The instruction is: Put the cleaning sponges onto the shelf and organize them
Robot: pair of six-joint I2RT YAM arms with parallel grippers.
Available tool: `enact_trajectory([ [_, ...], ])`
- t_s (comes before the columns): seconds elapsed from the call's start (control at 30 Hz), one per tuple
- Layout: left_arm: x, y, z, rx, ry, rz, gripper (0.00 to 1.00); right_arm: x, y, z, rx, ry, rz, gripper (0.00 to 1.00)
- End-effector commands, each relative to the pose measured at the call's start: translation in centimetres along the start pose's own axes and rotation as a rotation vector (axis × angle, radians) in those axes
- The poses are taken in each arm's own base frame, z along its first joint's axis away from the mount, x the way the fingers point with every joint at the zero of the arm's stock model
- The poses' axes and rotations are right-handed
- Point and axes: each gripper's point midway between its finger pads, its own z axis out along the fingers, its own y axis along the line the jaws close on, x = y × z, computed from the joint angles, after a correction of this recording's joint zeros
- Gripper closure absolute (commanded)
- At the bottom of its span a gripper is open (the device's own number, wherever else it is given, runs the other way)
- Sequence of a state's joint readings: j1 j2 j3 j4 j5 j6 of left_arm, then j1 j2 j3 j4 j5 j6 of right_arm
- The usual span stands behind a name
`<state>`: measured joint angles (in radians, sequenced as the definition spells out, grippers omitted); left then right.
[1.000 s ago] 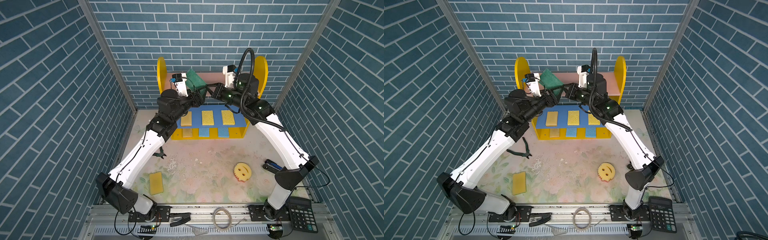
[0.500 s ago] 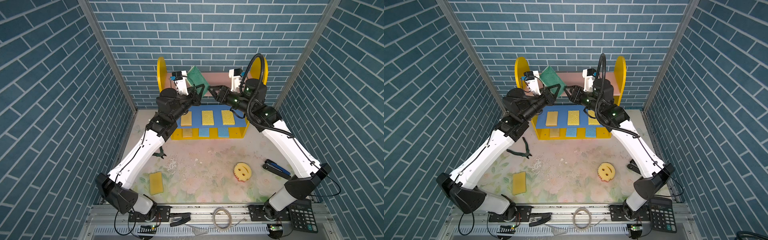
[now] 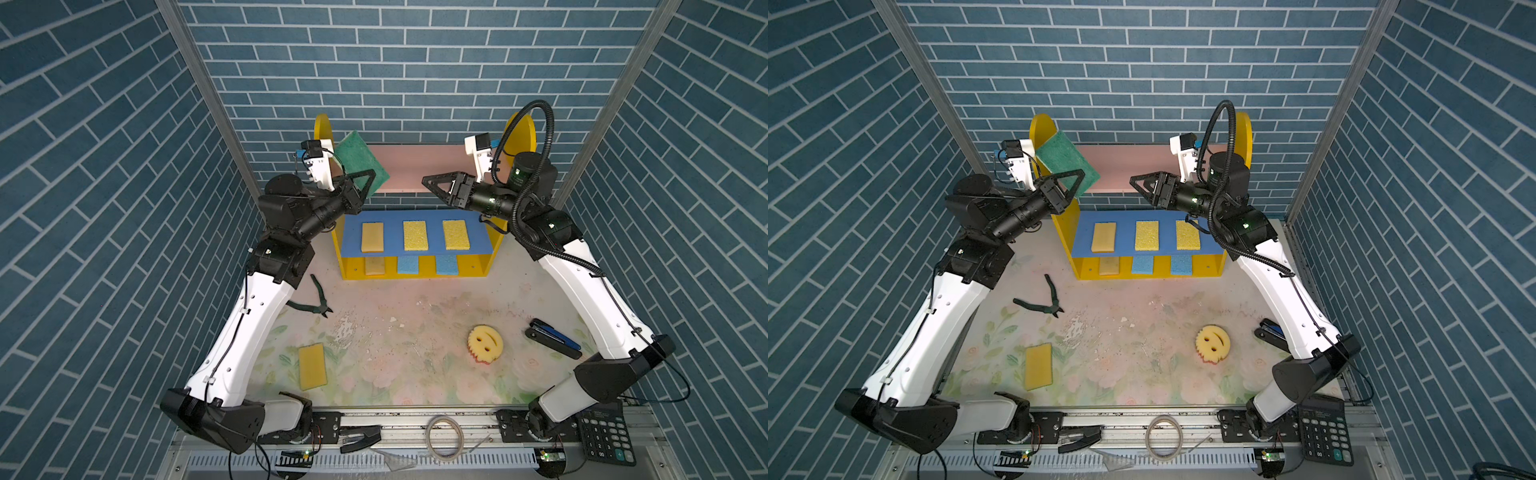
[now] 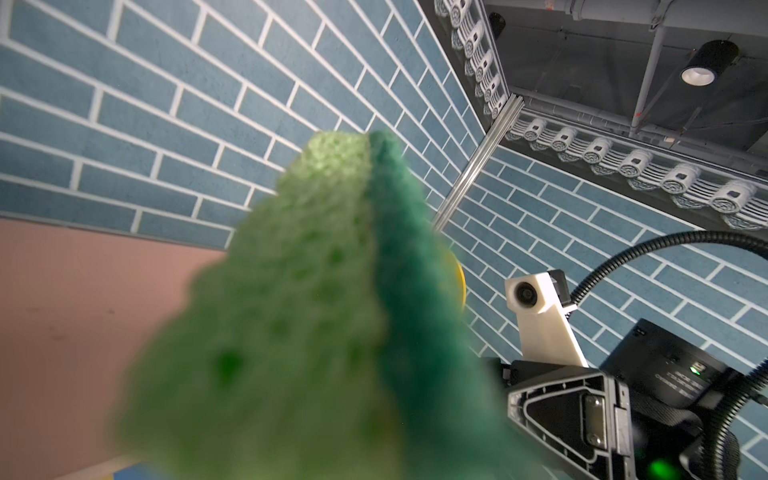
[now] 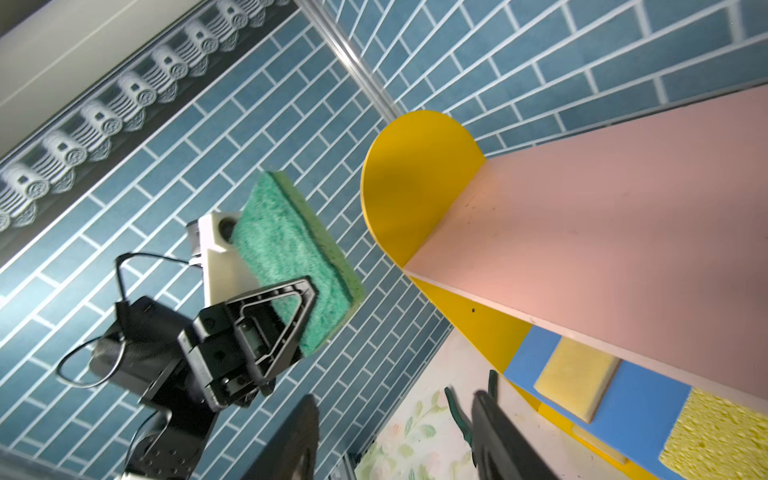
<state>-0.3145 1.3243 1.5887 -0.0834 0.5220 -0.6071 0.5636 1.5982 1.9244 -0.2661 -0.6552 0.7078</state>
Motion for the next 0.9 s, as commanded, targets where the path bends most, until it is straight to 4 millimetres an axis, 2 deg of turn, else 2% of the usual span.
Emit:
enact_trajectory([
  [0.0, 2.8, -1.1, -0.7, 0.059, 0.158, -0.005, 0.97, 1.2, 0.8, 1.2, -0.11, 0.087, 0.025, 0.57],
  [0.07, 2.9, -1.3, -1.1, 0.064, 0.177, 0.015, 0.97, 1.7, 0.0, 1.4, -0.094, 0.093, 0.019, 0.61],
  [0.2, 2.4, -1.6, -1.7, 0.075, 0.167, 0.029, 0.97, 2.8, -1.6, 1.0, -0.032, 0.086, 0.0, 0.62],
  [0.37, 1.6, -1.8, -1.4, 0.139, 0.158, -0.018, 0.97, 4.4, -1.5, 0.9, -0.085, 0.115, -0.019, 0.6],
  [0.57, 0.6, -1.2, -0.7, 0.247, 0.137, -0.134, 0.97, 5.4, -0.7, 0.2, -0.139, 0.117, -0.065, 0.56],
  [0.73, 0.8, -0.8, -0.4, 0.255, 0.149, -0.163, 0.97, 5.2, -0.1, -0.1, -0.17, 0.092, -0.094, 0.53],
  [0.87, 1.1, -0.5, -0.4, 0.248, 0.156, -0.176, 0.97, 3.7, 1.4, -0.2, -0.22, 0.047, -0.132, 0.47],
])
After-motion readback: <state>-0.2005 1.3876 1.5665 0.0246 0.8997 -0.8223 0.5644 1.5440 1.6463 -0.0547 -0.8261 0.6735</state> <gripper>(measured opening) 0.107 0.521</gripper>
